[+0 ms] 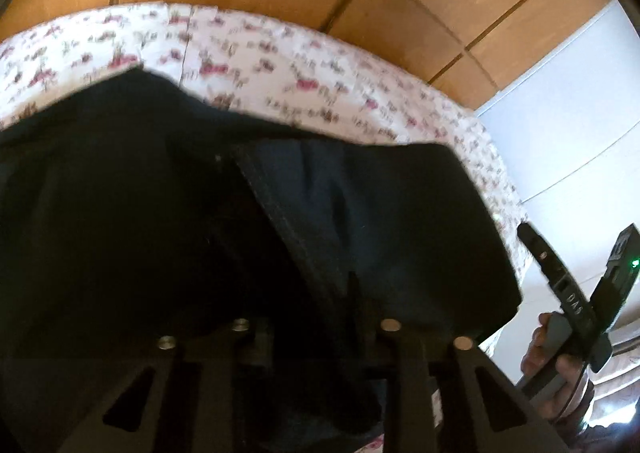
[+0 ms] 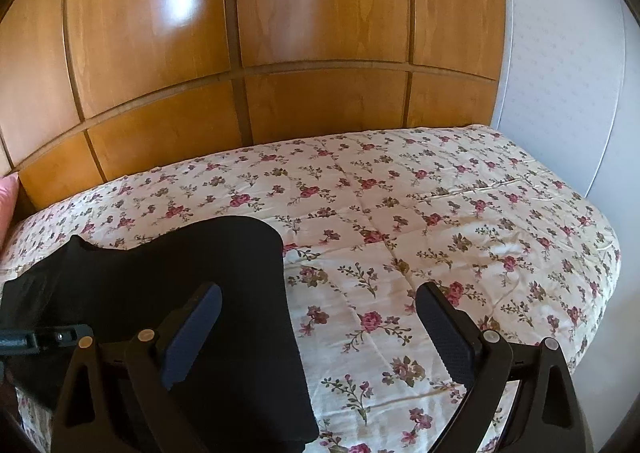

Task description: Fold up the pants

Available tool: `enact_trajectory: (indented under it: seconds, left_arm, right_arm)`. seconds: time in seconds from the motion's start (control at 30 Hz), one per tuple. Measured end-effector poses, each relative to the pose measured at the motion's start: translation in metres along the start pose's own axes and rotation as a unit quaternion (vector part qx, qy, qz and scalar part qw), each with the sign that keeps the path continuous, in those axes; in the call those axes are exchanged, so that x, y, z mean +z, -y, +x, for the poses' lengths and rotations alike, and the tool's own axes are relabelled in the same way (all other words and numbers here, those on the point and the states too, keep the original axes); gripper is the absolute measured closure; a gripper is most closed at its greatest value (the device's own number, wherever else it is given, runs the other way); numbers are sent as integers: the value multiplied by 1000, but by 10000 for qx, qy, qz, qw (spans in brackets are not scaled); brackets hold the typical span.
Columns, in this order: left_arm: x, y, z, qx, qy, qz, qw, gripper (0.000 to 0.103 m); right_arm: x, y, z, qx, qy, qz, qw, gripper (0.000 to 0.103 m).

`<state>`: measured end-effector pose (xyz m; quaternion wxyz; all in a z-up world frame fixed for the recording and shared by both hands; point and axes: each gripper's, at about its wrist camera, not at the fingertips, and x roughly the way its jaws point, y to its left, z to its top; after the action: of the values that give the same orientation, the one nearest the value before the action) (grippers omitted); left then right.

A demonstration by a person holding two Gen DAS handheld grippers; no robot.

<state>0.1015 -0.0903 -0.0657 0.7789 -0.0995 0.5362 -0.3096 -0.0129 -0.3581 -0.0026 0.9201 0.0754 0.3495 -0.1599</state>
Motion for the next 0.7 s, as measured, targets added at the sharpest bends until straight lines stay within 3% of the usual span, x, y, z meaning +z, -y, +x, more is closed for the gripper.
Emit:
enact_trajectory:
  seconds: [0.13,0.23,0.3,0.37,0.43,0.47,0.57,0.7]
  left_arm:
    - [10,14,-52,-99,862,329,9957,80]
    - [15,12,-67,100,974,421,9943,80]
    - [7,0,-56,400,725,317,9961,79]
    - [-4,-18,-43,711,518,158,9960,79]
    - [-14,-33,-34,922,469,5,9946,79]
    - [-19,-36,-36,836,534,-82,9950,79]
    - [-23,-37,-48,773,742,-110,9942,79]
    - [-19,-38,-35,962,623,-51,9934,79]
  right_arm:
    - [6,11,-7,488,97,244,9985,5]
    - [14,19,-12,804,205,490,9953,6]
    - [17,19,-12,907,175,479,9946,17]
    - [19,13,-8,1046,56,357,9939,49]
    - [19,5,-4,1280,-128,300,9912,68]
    - [20,2,-2,1364,-199,281,9901,74]
    - [22,0,-2,1460,-236,310,9885,76]
    - [24,-10,-10,2068,-302,-30,9779,77]
